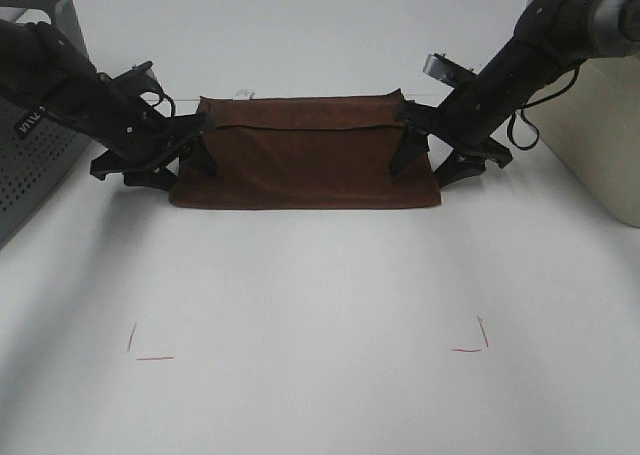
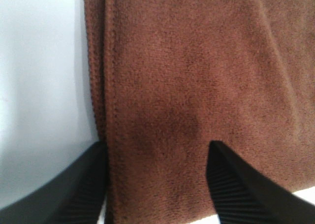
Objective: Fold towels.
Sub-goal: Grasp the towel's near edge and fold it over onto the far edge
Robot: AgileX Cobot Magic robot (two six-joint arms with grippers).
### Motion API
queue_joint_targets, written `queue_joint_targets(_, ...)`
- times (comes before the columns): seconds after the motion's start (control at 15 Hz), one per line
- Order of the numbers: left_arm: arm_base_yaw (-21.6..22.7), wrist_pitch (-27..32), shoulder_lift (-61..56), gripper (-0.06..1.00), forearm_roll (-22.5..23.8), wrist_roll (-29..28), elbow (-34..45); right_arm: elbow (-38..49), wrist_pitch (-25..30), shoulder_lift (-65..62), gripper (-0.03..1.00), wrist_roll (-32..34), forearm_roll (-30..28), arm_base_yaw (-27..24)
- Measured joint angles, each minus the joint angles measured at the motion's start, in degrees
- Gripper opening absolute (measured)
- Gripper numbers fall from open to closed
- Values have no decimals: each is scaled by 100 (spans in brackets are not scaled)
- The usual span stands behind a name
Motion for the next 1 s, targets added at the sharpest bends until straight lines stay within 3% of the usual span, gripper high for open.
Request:
queue_joint_targets(0.13, 0, 0, 40, 39, 6, -29, -6, 0, -6, 57, 50, -34, 63, 0)
queue_joint_targets(0.33, 0, 11, 97, 3, 6, -40, -6, 0, -6, 138, 14, -29, 57, 0)
queue_joint_targets(0.4, 0, 23, 103, 1, 6, -57, -6, 0, -6, 149, 3, -6, 46, 0)
queue_joint_targets(0.47, 0, 52, 103, 0, 6, -97, -6, 0, -6, 149, 0, 86, 11, 0)
queue_joint_targets(0.8, 0, 458, -527, 0, 138, -132, 453, 138, 453, -355, 0, 424, -590, 0)
queue_joint_targets(1.0, 0, 458, -1043, 0, 155, -69, 1467, 1226, 344, -877, 0, 424, -590, 0)
